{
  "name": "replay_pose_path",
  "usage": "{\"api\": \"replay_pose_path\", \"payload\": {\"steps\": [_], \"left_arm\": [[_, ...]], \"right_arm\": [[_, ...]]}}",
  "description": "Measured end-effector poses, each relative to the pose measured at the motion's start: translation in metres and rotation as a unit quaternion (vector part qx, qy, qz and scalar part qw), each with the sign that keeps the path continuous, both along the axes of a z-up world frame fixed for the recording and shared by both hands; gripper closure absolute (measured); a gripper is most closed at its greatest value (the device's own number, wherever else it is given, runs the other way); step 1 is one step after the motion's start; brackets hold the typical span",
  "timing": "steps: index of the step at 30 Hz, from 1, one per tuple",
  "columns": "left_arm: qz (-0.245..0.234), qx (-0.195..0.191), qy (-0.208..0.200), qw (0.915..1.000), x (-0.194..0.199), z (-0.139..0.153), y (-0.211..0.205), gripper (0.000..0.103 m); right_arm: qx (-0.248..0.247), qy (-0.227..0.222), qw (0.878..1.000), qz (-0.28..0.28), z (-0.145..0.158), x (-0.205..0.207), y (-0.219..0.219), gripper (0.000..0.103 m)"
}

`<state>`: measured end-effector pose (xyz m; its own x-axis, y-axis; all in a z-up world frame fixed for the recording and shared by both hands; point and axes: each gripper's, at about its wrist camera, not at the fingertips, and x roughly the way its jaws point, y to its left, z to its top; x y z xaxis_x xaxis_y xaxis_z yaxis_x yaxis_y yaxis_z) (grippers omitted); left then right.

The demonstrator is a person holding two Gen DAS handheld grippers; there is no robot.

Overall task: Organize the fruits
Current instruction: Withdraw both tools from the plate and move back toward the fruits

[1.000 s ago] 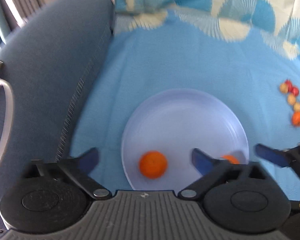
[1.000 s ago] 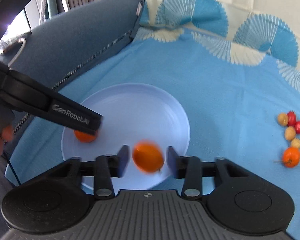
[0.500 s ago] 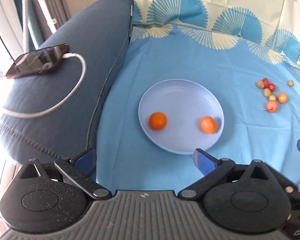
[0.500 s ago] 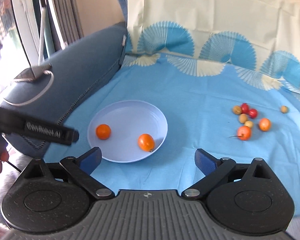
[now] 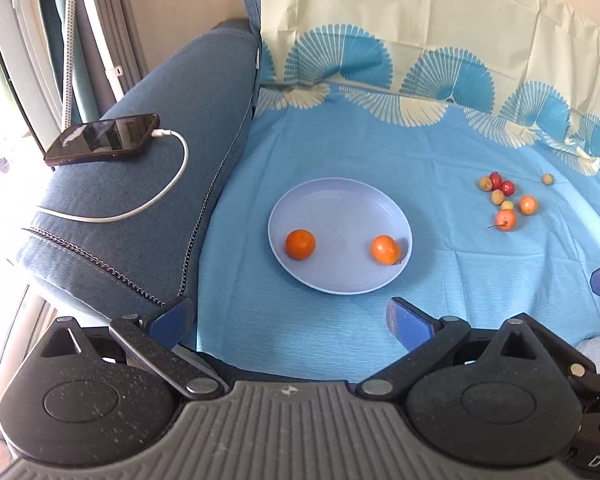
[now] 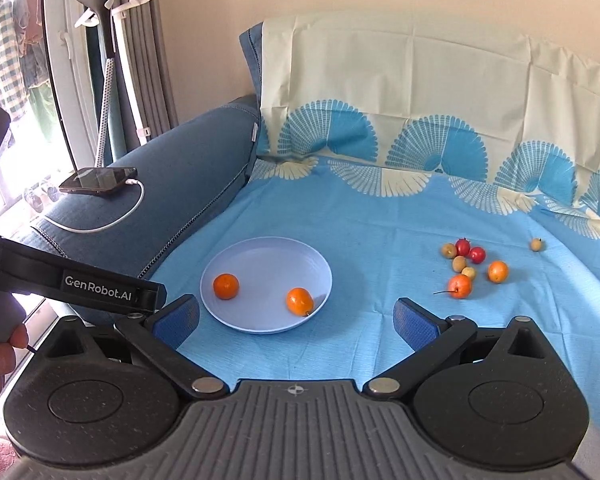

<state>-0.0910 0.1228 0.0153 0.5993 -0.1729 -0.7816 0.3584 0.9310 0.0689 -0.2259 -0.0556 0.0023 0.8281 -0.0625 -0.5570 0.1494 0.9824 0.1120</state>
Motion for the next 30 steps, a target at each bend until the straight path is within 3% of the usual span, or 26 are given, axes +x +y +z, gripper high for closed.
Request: {"api": "replay_pose_path", "payload": {"steps": [30], "left_arm": [[-0.002, -0.005, -0.008, 1.0, -0.0028, 0.0057, 0.0043, 0.0]], "right_arm": [[0.001, -0.003, 1.0, 0.001, 0.0021, -0.0027, 0.0053, 0.001]]}}
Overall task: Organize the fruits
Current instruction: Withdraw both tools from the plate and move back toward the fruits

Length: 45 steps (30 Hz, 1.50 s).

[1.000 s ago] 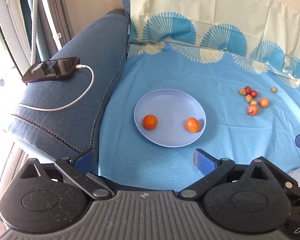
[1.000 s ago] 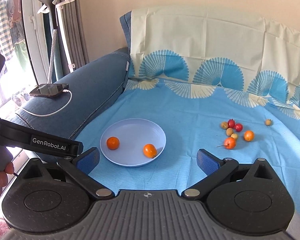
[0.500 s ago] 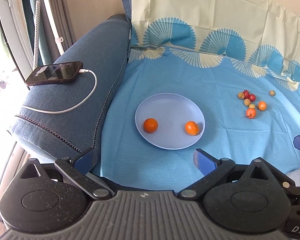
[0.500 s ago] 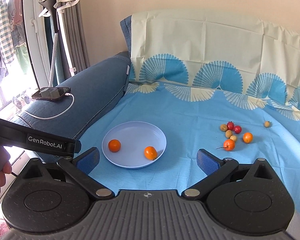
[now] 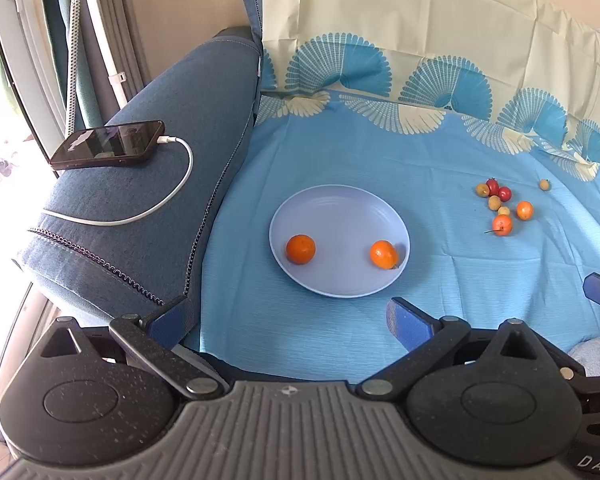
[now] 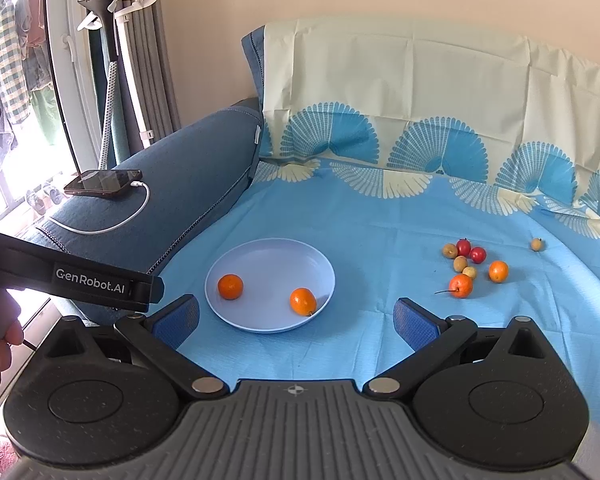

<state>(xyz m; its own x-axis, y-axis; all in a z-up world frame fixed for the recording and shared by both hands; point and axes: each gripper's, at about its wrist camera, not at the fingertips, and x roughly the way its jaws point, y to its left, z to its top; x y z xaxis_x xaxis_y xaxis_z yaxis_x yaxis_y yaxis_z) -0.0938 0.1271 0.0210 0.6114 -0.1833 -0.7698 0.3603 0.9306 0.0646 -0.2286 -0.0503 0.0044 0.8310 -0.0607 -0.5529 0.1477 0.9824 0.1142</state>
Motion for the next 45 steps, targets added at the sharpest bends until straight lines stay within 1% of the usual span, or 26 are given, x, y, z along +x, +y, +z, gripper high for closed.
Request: {"api": "replay_pose_path", "payload": {"steps": [13, 26, 38, 45], "left_arm": [[-0.001, 0.003, 0.001, 1.0, 0.0, -0.002, -0.001, 0.0], [-0.002, 0.01, 0.012, 0.9999, 0.008, -0.006, -0.008, 0.0], [-0.006, 0.02, 0.029, 0.9994, 0.022, -0.017, -0.016, 0.0], [-0.011, 0.026, 0.043, 0.9987, 0.034, -0.026, -0.026, 0.0]], "right_arm": [[0.003, 0.003, 1.0, -0.001, -0.002, 0.001, 0.001, 0.001], [0.012, 0.008, 1.0, -0.002, -0.007, 0.007, -0.003, 0.001], [0.027, 0.022, 0.999, -0.014, -0.016, 0.017, -0.013, 0.001], [0.038, 0.039, 0.998, -0.027, -0.026, 0.027, -0.025, 0.001]]}}
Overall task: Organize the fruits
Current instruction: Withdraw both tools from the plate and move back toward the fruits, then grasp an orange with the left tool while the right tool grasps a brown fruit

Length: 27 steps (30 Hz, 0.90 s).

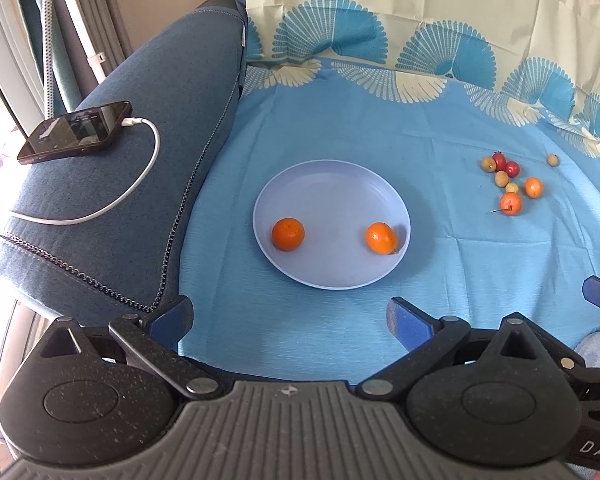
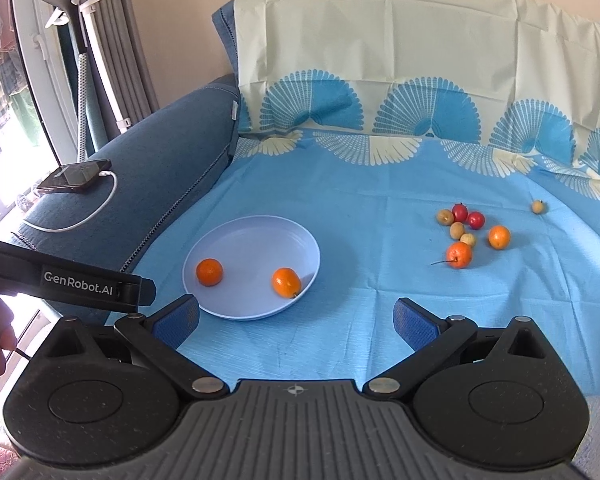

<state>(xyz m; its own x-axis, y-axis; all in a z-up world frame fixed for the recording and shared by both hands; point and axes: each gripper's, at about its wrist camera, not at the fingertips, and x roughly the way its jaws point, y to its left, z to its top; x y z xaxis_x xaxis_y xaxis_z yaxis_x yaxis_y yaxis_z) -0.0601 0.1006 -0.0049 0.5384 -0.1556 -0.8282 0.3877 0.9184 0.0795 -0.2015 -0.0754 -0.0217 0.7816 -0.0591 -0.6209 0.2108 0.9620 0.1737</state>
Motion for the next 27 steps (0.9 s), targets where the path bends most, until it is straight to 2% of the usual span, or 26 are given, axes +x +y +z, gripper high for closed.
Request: {"api": "replay_pose_path", "payload": {"steps": [11, 27], "left_arm": [[-0.006, -0.002, 0.02, 0.9998, 0.027, -0.015, -0.021, 0.0], [-0.017, -0.014, 0.026, 0.9994, 0.056, -0.021, -0.053, 0.0]], "right_arm": [[0.0, 0.034, 0.999, -0.04, -0.017, 0.022, -0.028, 0.001], [-0.026, 0.06, 0.987, -0.144, -0.032, 0.042, -0.094, 0.001]]}}
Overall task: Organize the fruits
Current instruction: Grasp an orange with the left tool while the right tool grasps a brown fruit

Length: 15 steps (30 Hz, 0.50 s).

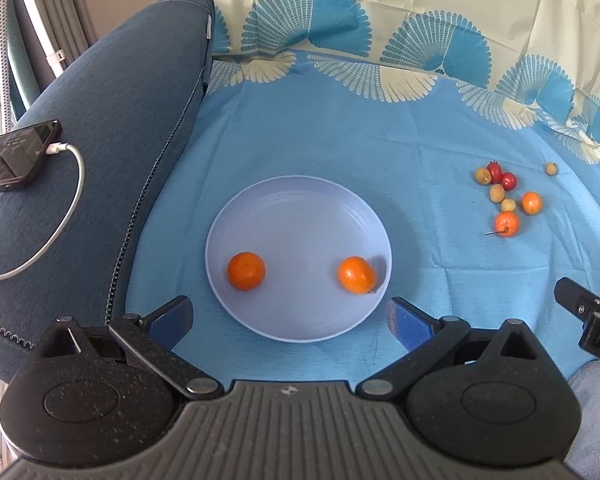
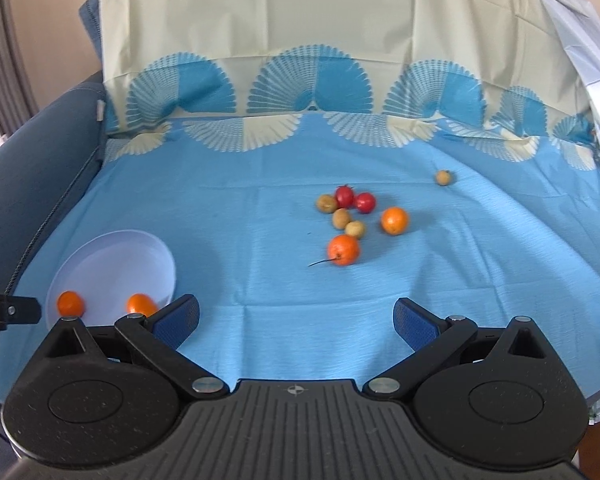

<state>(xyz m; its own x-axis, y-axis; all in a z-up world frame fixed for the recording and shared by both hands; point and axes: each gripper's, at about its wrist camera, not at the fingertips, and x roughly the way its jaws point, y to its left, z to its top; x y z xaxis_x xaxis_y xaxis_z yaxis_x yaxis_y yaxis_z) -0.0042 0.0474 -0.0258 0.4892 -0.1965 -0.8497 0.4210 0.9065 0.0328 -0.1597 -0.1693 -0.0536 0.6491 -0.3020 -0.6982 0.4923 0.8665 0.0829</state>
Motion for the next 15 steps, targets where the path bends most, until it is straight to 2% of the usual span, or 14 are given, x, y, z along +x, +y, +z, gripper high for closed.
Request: {"api": "replay_pose_path", "payload": {"steps": [8, 15], "left_arm": [[-0.024, 0.007, -0.002, 0.9997, 0.0, -0.003, -0.037, 0.0], [-0.058, 0.009, 0.004, 0.9983, 0.002, -0.016, -0.096, 0.0]], "right_arm": [[-0.006, -0.005, 0.999, -0.034, -0.005, -0.002, -0.034, 0.001], [-0.022, -0.013, 0.997, -0.075, -0.01, -0.016, -0.081, 0.001]]}}
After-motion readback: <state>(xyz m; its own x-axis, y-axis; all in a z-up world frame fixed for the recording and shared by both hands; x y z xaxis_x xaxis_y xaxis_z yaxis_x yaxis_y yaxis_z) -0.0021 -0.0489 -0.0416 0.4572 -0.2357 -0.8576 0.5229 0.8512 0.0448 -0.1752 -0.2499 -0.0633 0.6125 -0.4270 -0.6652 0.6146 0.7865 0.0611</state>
